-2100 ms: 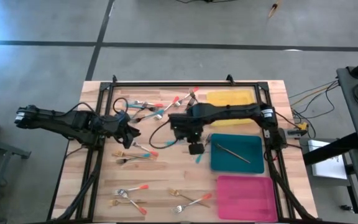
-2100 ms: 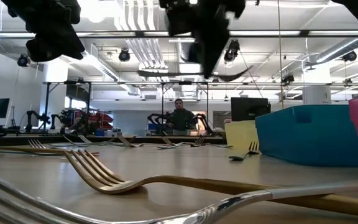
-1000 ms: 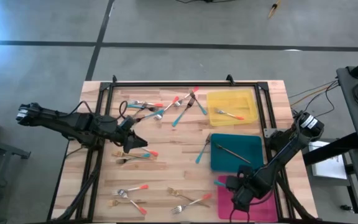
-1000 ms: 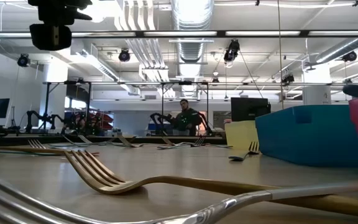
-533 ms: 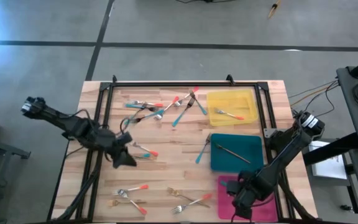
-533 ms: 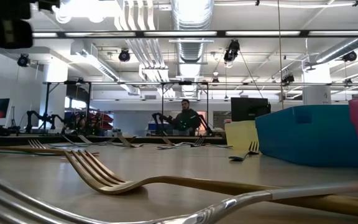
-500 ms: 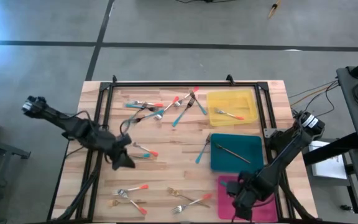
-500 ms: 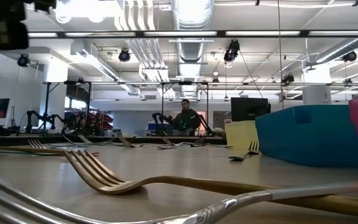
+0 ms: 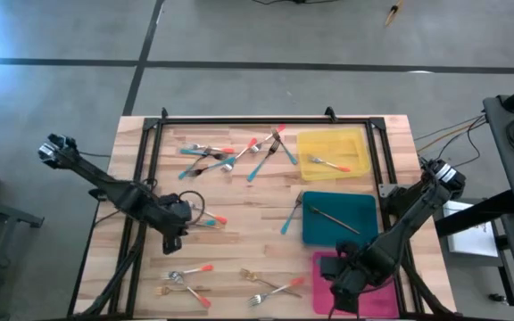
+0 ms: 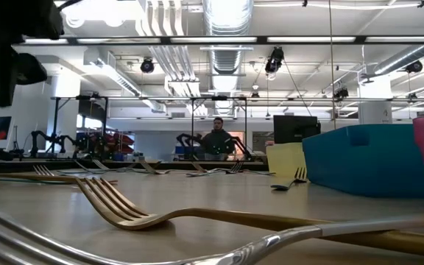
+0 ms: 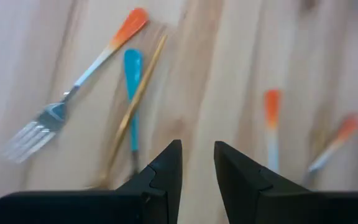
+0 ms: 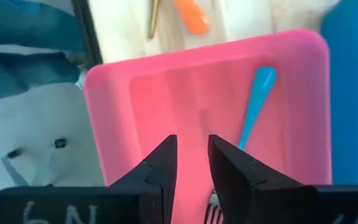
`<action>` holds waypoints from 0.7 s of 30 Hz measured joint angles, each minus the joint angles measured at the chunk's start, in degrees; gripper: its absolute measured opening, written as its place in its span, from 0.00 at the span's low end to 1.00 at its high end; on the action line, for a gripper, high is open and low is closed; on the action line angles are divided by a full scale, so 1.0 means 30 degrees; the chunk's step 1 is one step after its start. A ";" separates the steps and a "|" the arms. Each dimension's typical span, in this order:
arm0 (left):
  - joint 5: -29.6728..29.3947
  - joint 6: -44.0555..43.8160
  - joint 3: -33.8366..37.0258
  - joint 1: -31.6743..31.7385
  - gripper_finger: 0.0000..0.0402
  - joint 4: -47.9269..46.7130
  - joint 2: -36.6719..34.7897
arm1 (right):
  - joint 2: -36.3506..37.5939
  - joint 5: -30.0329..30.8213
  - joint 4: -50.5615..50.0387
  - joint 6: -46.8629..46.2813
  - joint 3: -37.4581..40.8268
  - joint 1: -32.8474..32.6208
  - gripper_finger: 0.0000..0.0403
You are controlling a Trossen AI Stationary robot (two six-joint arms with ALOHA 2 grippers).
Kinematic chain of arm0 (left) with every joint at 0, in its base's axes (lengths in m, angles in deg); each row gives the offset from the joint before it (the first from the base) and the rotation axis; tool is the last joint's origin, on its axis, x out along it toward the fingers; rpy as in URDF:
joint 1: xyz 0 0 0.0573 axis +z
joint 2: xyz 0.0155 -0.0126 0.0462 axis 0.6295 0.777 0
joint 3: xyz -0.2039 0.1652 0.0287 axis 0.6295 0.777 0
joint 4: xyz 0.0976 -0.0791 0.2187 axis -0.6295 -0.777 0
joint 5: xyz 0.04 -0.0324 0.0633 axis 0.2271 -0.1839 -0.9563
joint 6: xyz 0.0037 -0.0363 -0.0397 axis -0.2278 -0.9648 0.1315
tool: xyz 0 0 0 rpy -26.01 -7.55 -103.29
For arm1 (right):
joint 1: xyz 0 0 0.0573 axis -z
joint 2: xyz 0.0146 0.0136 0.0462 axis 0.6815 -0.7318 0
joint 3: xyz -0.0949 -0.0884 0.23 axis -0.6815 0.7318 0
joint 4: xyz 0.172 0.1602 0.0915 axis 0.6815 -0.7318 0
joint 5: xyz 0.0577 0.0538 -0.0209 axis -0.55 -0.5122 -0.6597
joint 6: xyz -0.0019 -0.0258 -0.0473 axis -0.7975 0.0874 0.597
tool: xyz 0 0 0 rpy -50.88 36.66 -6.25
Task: Sort silverware by color (type)
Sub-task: Put the gold fork into the blue bin
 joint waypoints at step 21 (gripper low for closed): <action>-0.2149 0.7383 0.1469 0.0015 0.19 -0.0868 0.3737 | 0.0000 -0.0022 -0.0354 -0.2896 0.0000 0.0694 0.19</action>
